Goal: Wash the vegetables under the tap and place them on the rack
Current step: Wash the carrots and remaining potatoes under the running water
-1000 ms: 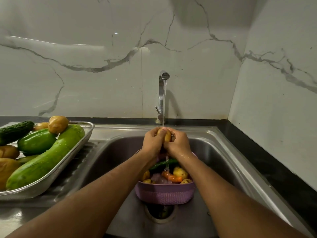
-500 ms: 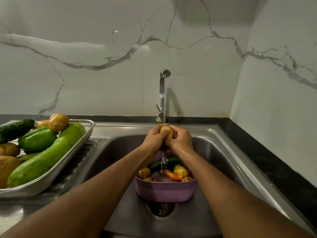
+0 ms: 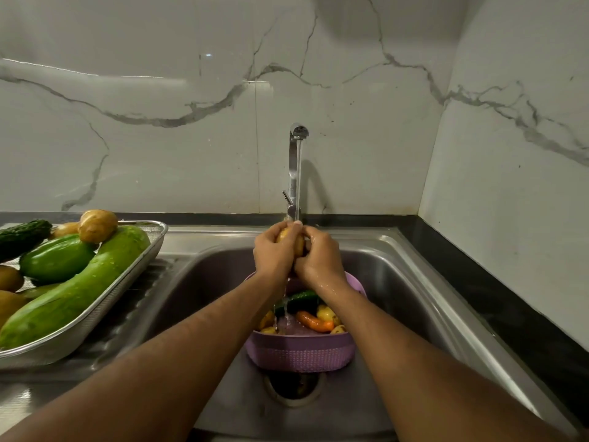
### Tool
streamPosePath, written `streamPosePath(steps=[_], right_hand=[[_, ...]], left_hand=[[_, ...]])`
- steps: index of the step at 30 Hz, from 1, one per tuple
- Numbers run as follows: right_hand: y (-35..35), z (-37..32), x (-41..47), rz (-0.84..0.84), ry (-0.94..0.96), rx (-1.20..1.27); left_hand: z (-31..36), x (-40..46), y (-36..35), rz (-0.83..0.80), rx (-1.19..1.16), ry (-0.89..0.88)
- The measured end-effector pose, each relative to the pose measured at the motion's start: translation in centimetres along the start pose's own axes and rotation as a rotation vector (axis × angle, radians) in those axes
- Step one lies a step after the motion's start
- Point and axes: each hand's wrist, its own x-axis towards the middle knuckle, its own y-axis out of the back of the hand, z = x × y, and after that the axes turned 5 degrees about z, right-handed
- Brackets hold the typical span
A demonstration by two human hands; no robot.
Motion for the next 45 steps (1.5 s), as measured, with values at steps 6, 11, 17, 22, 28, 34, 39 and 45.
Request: streamPosePath(steps=[6,11,17,22,28,34,39,45], right_hand=[[0.3,0.3,-0.2,-0.042,0.022,0.035],[1.7,1.0,-0.1,-0.066,-0.033,0.067],[1.6,0.8,-0.2,-0.015,-0.022,0.063],[0.6,0.2,-0.4,-0.025,-0.015,0.042],[0.4,0.1,-0.6,-0.033,0.003,0.037],[1.4,0.7,-0.5,-0.076,-0.067,0.051],[1.9,1.0,-0.6,-0.121,-0.074,0.05],[0.3,0.8,-0.5,-0.052,0.015,-0.137]], left_hand=[[1.1,0.6,1.0,-0.09,-0.053,0.182],[2.0,0.6,1.5,-0.373,-0.073,0.259],[1.5,0.4,0.8,-0.331,-0.044,0.185],[1.3,0.6,0.2,-0.155,-0.081,0.172],[1.4,1.0,0.8,-0.202,-0.054,0.171],[1.4,0.7,1.1,-0.404,0.072,0.132],[1.0,0.6,1.4,-0.483,0.112,0.168],[0.4,0.2,0.5,-0.248,0.005,0.081]])
